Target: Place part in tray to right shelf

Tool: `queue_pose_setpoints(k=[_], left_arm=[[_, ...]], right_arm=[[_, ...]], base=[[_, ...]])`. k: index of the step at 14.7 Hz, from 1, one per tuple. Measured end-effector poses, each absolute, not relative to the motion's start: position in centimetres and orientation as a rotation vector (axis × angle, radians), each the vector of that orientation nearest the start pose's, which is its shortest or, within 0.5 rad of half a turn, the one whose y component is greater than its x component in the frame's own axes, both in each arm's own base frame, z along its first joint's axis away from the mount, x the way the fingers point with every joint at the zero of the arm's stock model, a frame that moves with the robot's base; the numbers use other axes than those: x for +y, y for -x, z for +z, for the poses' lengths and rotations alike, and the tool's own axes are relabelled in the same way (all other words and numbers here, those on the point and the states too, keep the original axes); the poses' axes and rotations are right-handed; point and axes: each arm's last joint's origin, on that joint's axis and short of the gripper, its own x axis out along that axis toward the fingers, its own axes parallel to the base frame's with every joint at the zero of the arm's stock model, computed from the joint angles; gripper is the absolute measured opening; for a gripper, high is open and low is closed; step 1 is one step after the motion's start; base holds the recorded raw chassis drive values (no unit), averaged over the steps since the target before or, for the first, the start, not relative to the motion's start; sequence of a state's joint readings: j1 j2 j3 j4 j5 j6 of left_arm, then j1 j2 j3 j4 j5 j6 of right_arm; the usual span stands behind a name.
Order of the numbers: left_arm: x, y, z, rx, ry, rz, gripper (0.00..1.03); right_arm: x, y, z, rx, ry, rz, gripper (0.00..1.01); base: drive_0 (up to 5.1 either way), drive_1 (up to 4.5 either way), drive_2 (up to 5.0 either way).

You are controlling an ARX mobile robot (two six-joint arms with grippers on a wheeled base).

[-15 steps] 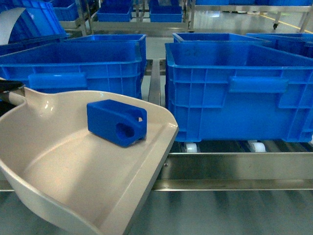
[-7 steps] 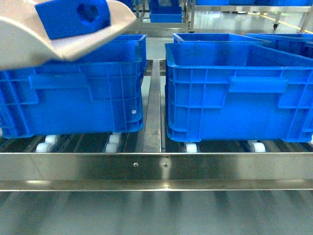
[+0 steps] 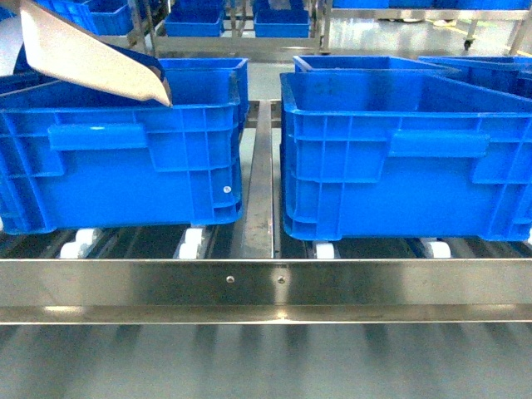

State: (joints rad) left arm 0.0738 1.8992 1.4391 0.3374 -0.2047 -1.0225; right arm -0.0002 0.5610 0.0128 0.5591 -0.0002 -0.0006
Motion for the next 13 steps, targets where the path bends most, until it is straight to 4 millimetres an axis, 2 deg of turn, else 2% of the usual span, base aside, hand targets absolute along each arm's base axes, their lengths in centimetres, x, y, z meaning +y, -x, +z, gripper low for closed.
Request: queue_pose_setpoints(k=[3,8,11,13], left_arm=[[2.4,-44.0,30.8,-0.073,0.833,0.233,0.17],[3.0,-43.0,30.4,-0.06,0.836,0.171,0.17],[3.2,-39.3,30.1,-0.003,0.967,-0.021,0.17],[2.9,-35.6,29.4,0.038,1.075,-0.122,0.17]], right_arm=[[0.0,-13.4,16.8,-0.01,0.001,0.0,0.98],[0.0,-13.4,16.8,-0.01,0.001,0.0,0.98],[0.0,-13.4,16.9,-0.011,0.001,0.0,0.98],[0.0,-13.4,16.9,-0.011,0.001,0.0,0.98]], base=[[0.0,0.0,0.0],[0.0,0.0,0.0],[0.0,0.0,0.0],[0.0,0.0,0.0]])
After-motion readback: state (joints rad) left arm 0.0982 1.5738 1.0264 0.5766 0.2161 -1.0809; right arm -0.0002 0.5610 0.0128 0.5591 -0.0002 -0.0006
